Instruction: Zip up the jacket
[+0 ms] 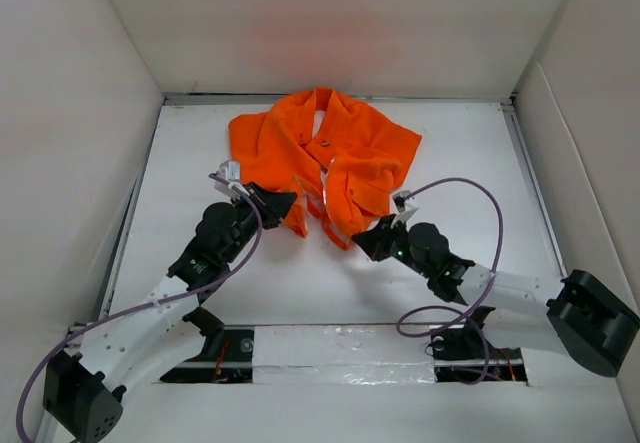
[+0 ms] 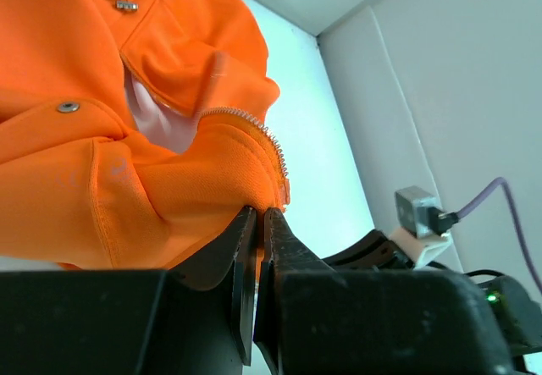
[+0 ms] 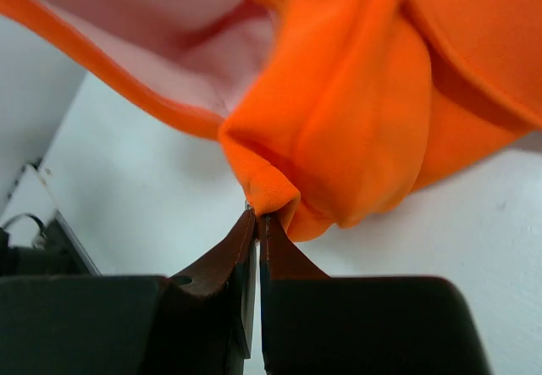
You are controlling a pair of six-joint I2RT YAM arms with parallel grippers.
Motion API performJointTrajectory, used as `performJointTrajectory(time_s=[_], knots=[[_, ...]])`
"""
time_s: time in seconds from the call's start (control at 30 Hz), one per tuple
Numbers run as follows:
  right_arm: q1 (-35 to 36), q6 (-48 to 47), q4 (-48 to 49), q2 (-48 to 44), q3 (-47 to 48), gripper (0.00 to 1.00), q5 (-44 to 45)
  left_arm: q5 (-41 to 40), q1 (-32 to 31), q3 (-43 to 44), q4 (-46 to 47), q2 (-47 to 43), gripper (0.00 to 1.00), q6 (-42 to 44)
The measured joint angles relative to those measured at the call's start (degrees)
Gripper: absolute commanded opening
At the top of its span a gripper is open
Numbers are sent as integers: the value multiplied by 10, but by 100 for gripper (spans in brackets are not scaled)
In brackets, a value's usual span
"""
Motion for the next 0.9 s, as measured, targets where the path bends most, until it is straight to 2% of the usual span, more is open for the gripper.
performJointTrajectory(time_s=[0.13, 0.37, 0.6, 0.9], knots=[[-3, -1, 15, -10, 9, 0, -27, 0, -13, 0, 5, 22, 0, -1], [-24, 3, 113, -17, 29, 0, -70, 20, -17, 0, 35, 46, 0, -11], [-41, 31, 229, 42, 32, 0, -107, 42, -17, 0, 70, 66, 0, -23], [-41, 52, 324, 69, 57, 0, -111, 59, -17, 0, 122, 70, 0, -46]])
